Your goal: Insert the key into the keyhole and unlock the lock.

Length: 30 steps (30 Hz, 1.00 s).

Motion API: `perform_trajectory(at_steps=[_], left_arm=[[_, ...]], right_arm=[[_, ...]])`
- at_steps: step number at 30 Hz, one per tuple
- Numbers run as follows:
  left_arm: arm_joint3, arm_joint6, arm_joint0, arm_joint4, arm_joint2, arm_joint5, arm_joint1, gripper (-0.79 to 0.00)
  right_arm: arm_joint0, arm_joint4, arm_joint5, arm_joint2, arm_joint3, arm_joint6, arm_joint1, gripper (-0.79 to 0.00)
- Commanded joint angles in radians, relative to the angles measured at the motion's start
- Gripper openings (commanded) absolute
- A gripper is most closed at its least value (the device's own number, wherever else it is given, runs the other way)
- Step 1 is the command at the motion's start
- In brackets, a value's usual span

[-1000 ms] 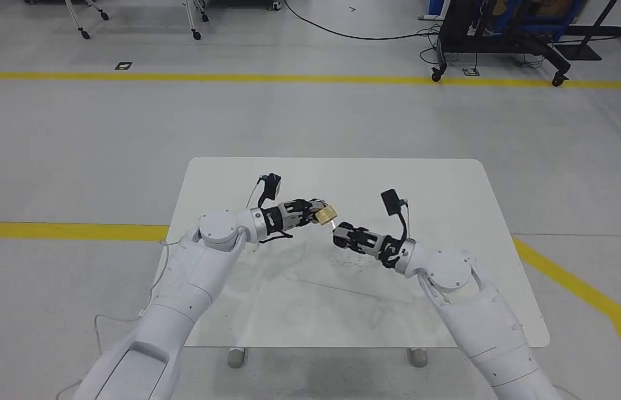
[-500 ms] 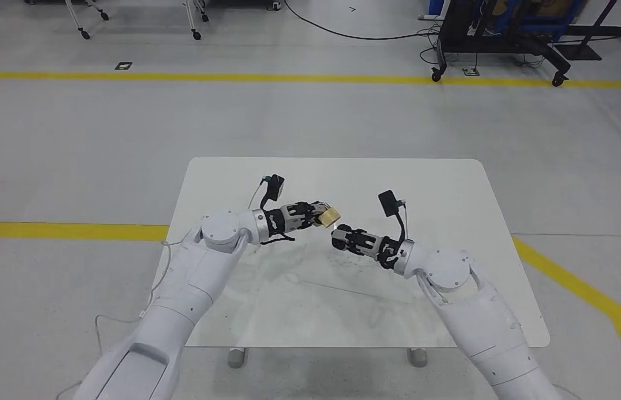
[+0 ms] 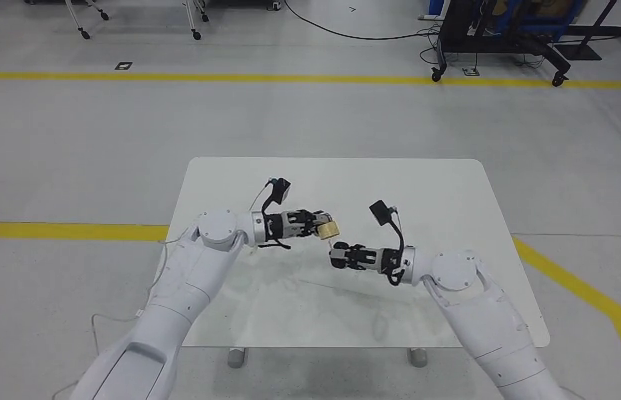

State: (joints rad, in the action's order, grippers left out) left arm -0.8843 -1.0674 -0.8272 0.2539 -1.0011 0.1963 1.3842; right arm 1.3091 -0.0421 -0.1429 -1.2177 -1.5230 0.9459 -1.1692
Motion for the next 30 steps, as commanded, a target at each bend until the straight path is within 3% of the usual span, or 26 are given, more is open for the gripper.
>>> perform_trajectory(at_steps=[1,30], left_arm=[[0.000,0.001,0.000,0.002,0.002,0.001,0.000,-0.785],[0.001,0.016,0.003,0.021,0.013,0.015,-0.002,-0.785]], right_arm=[[-0.001,-0.012,-0.002,-0.006,0.005,0.000,0.002,-0.785],[-0.034,-0.074,0.013,0.019,0.040,0.020,0.013,-0.785]])
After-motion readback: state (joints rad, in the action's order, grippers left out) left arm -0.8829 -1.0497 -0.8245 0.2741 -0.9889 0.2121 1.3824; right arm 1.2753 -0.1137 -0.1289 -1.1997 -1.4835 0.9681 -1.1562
